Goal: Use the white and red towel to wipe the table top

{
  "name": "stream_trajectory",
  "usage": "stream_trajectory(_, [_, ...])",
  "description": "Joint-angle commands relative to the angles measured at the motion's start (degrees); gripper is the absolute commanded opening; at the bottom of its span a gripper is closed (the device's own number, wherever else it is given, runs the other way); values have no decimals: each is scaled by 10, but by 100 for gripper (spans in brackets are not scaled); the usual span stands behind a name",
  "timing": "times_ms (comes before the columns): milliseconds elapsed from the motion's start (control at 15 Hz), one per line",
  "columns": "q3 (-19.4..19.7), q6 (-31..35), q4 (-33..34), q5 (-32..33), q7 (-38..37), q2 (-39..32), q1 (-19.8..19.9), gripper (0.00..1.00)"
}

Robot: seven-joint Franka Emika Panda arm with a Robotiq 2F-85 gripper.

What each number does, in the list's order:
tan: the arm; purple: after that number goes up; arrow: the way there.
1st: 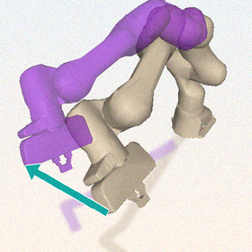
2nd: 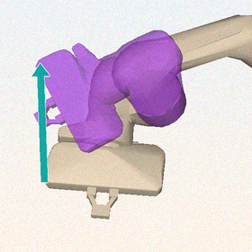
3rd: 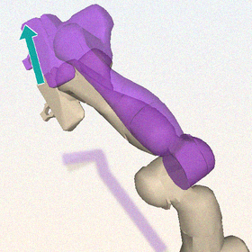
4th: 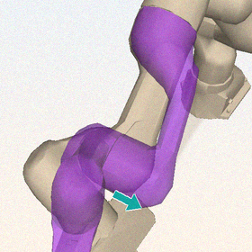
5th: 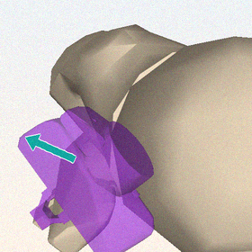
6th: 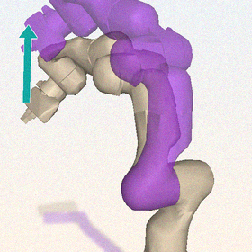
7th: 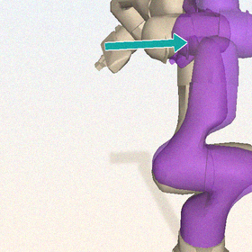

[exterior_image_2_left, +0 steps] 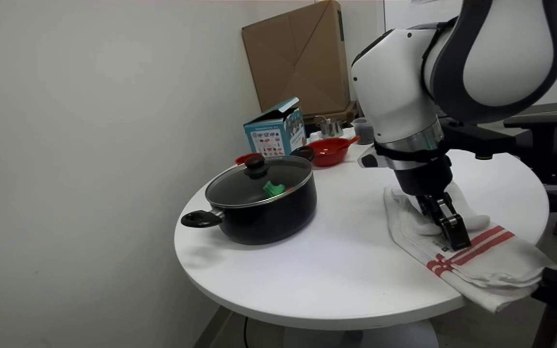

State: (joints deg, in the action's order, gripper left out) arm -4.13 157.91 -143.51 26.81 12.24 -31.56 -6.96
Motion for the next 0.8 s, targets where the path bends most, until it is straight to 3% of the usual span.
stream_trajectory(0, [27, -12, 13, -8, 16, 5, 5, 0])
stream_trajectory(533, [168, -24, 96, 23, -16, -27, 27, 0])
stream_trajectory(733, [199, -35, 139, 12, -22, -39, 52, 0])
